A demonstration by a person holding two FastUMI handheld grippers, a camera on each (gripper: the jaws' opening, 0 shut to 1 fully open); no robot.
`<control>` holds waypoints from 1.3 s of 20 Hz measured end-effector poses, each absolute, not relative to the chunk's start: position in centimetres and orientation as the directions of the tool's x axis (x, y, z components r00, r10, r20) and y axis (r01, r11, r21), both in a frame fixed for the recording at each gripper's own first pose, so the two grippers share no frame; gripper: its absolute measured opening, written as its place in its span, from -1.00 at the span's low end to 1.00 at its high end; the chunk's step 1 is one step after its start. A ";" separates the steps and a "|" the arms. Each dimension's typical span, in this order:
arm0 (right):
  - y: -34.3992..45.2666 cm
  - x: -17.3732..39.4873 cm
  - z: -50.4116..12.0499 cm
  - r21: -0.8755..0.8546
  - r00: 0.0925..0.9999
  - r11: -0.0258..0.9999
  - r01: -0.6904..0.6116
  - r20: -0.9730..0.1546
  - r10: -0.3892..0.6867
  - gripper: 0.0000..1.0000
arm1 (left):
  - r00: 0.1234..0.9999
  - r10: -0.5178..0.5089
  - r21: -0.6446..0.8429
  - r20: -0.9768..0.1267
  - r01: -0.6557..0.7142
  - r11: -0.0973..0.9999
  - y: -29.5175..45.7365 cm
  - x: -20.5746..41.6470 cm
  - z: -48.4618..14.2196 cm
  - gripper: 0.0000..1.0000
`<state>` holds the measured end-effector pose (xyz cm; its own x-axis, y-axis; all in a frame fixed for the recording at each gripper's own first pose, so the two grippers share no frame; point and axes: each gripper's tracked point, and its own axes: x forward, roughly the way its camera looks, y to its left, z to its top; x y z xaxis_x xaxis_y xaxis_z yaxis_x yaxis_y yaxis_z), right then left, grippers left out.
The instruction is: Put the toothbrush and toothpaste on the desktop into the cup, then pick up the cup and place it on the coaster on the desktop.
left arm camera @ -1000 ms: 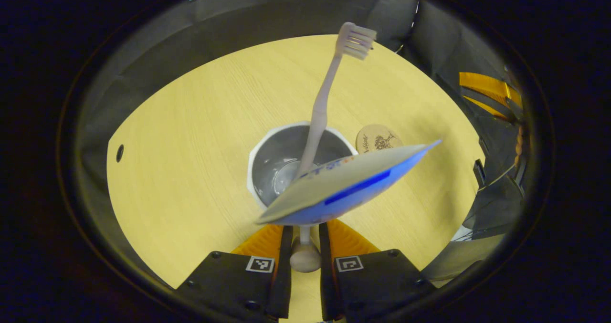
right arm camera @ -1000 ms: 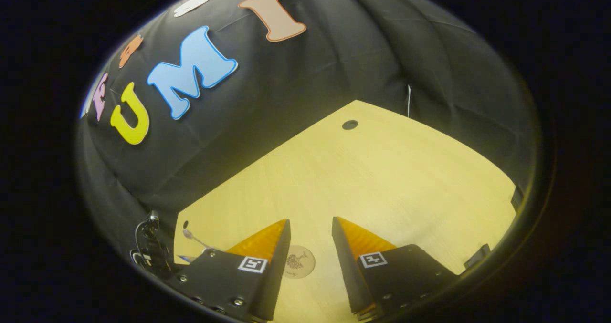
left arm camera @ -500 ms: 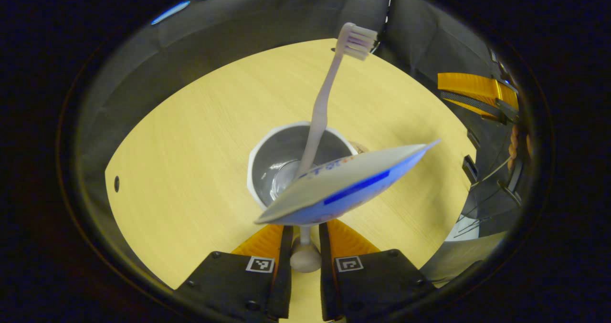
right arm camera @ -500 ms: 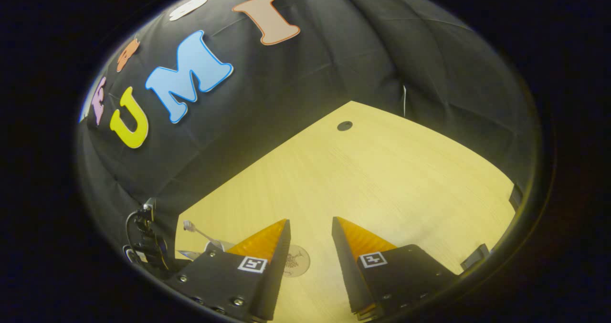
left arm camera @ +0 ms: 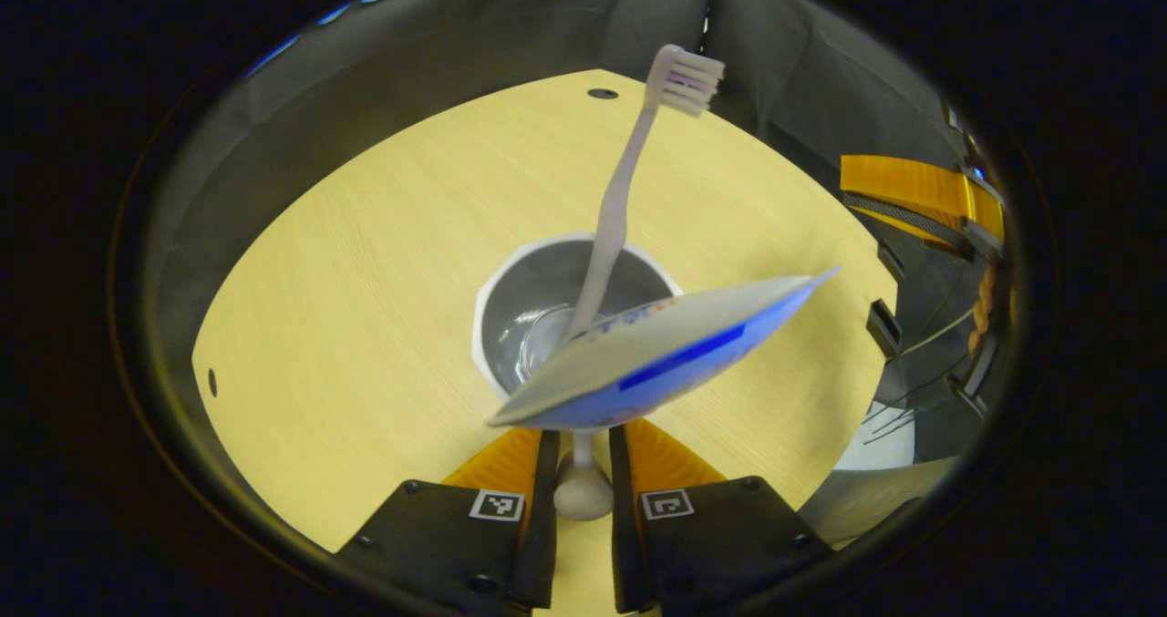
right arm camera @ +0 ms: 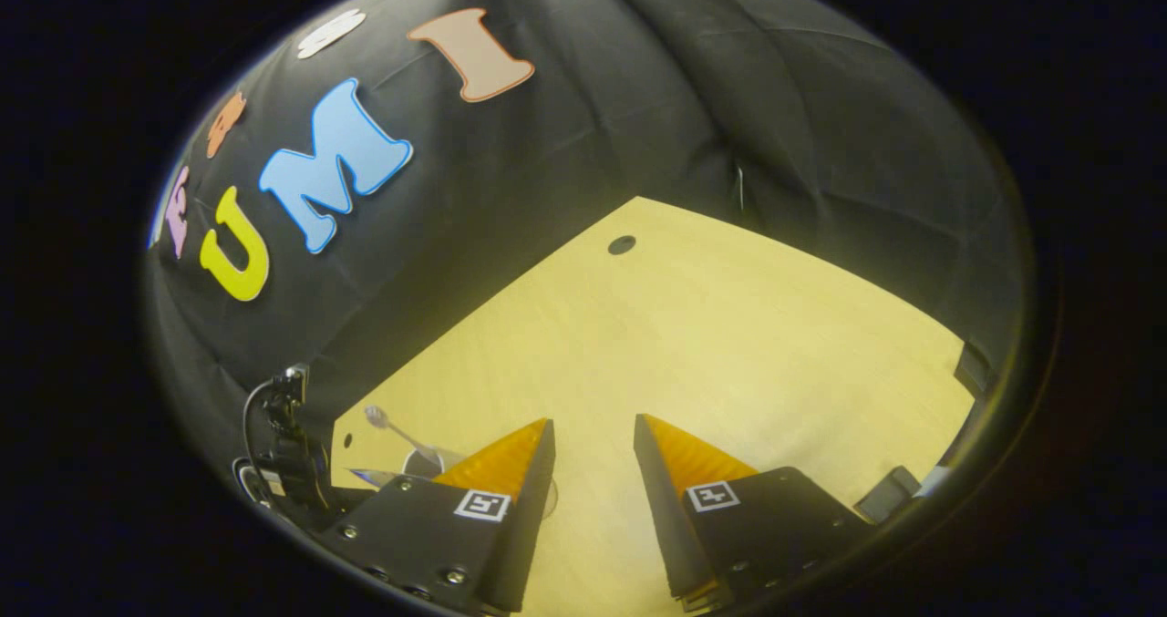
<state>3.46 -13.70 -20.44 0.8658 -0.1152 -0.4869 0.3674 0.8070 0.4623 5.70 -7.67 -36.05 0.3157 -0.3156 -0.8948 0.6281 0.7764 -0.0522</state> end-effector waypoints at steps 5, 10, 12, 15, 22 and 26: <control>-15.0 2.7 -20.7 0.469 0.858 0.792 0.391 -0.497 -0.129 0.12 | 0.302 -0.301 -0.047 -0.905 0.631 0.774 -8.5 5.6 -36.5 -0.36; -15.2 2.7 -21.0 0.475 0.853 0.784 0.400 -0.506 -0.128 -0.12 | 0.314 -0.282 -0.032 -0.906 0.616 0.787 -8.4 4.7 -37.2 -0.39; -15.1 2.6 -21.0 0.473 0.853 0.788 0.394 -0.509 -0.121 -0.12 | 0.331 -0.275 -0.021 -0.903 0.604 0.796 -8.3 4.3 -36.8 -0.34; -14.9 2.6 -21.1 0.469 0.856 0.801 0.372 -0.508 -0.100 -0.12 | 0.354 -0.267 -0.005 -0.896 0.593 0.805 -8.2 4.2 -36.4 -0.26; -11.5 4.3 -20.8 0.450 0.861 0.847 0.282 -0.509 -0.017 0.12 | 0.431 -0.309 -0.060 -0.848 0.500 0.864 -6.5 2.1 -34.7 -0.26; -9.4 4.6 -20.1 0.422 0.864 0.880 0.219 -0.503 0.026 0.12 | 0.536 -0.326 -0.080 -0.779 0.431 0.899 -6.0 1.2 -31.5 -0.28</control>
<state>4.56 -9.45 -20.13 0.8639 0.0262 -0.5030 0.2193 0.8795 0.4223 1.16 -5.96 -31.47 0.5362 -0.3259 -0.7786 0.4308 0.8989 -0.0796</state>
